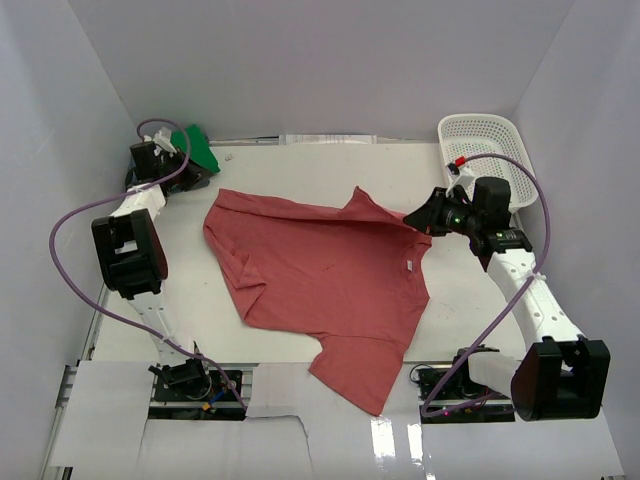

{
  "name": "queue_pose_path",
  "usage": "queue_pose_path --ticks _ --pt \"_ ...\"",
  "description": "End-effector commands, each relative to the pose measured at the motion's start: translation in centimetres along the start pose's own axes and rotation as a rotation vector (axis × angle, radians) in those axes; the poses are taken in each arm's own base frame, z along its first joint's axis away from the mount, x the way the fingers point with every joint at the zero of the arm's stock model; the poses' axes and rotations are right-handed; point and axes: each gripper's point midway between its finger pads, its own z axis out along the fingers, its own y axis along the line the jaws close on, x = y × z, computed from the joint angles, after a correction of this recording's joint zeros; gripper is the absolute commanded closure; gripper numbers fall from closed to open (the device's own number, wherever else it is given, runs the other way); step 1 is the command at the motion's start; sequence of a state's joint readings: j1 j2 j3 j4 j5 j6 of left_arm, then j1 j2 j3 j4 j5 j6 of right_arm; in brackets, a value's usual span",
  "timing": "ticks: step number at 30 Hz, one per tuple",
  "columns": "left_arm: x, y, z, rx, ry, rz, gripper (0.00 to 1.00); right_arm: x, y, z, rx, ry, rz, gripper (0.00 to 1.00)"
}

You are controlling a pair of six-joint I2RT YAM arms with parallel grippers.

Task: Fold and stack the t-shirts
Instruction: Fold the flattened tshirt in 1/3 of the way

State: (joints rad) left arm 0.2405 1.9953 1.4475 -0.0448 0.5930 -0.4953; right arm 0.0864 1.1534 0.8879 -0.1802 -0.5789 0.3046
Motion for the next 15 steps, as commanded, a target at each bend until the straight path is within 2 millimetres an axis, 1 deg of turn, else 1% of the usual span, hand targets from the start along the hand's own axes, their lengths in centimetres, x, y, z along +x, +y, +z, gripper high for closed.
queue_pose_path --ticks 1,5,6,7,9,11,12,14,15 --pt "-1.7 -3.0 -2.0 0.073 -0.034 0.047 1.0 0.2 0.6 -0.5 -0.014 -0.008 -0.02 0.92" --pt "-0.3 -2.2 -1.4 0.073 0.026 0.013 1.0 1.4 0.4 -0.5 -0.015 0.014 0.01 0.92" --pt "0.3 -1.7 -1.0 0.068 0.048 0.001 0.87 1.6 0.5 -0.5 -0.02 0.018 0.015 0.92" --pt "0.6 -1.5 -0.9 0.067 0.062 -0.006 0.79 2.2 0.3 -0.4 -0.018 0.028 0.027 0.92" --pt "1.1 -1.4 -0.7 0.08 0.085 -0.013 0.66 2.5 0.2 -0.3 -0.019 0.031 0.029 0.92" --pt "1.8 -0.9 -0.3 0.074 0.105 -0.029 0.64 3.0 0.0 -0.2 -0.016 0.039 0.035 0.92" --pt "1.8 -0.8 -0.2 0.067 0.106 -0.03 0.64 3.1 0.0 -0.2 -0.016 0.039 0.035 0.92" --pt "2.2 0.1 0.1 0.034 0.123 -0.046 0.65 3.1 0.0 -0.2 -0.016 0.038 0.037 0.92" --pt "1.8 0.0 0.3 0.027 0.119 -0.039 0.65 3.2 0.0 -0.2 -0.017 0.039 0.037 0.92"
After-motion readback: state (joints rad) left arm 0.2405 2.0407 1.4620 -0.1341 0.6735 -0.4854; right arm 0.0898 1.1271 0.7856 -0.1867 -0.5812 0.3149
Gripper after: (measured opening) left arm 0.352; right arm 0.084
